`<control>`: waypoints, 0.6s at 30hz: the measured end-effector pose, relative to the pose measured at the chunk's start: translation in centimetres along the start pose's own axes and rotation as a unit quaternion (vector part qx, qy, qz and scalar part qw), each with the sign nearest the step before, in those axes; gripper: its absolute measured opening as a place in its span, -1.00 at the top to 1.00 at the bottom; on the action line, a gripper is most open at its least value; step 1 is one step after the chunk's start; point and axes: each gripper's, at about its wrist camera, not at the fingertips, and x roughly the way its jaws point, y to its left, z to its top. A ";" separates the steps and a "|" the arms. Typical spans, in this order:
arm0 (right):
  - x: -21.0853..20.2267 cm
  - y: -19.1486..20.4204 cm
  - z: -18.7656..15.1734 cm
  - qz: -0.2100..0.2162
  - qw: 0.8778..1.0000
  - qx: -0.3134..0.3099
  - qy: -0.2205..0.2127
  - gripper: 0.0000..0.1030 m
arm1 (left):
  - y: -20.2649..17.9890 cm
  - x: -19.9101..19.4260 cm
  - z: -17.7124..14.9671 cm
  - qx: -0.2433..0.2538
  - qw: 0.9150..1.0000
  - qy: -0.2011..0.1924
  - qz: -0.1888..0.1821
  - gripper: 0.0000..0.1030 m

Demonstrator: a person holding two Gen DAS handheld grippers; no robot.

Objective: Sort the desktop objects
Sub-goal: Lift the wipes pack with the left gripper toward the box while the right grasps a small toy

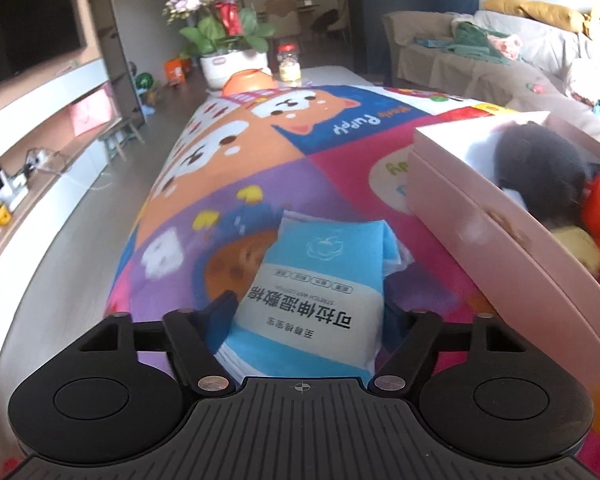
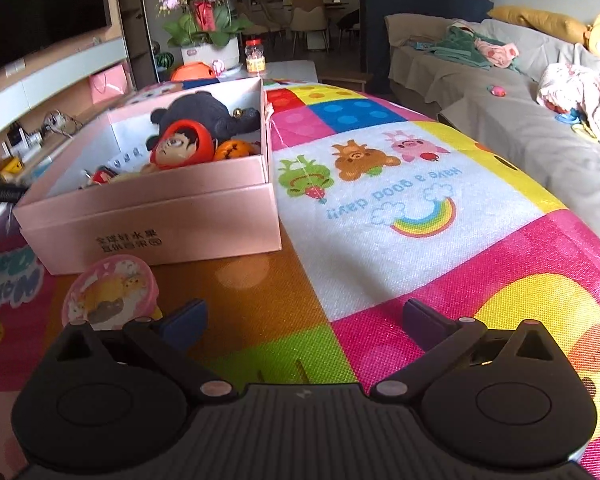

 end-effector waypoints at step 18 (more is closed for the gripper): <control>-4.0 10.2 -0.2 0.172 0.965 -0.196 -0.036 -1.00 | -7.4 -12.6 -10.6 0.044 0.991 0.030 -0.119 -0.76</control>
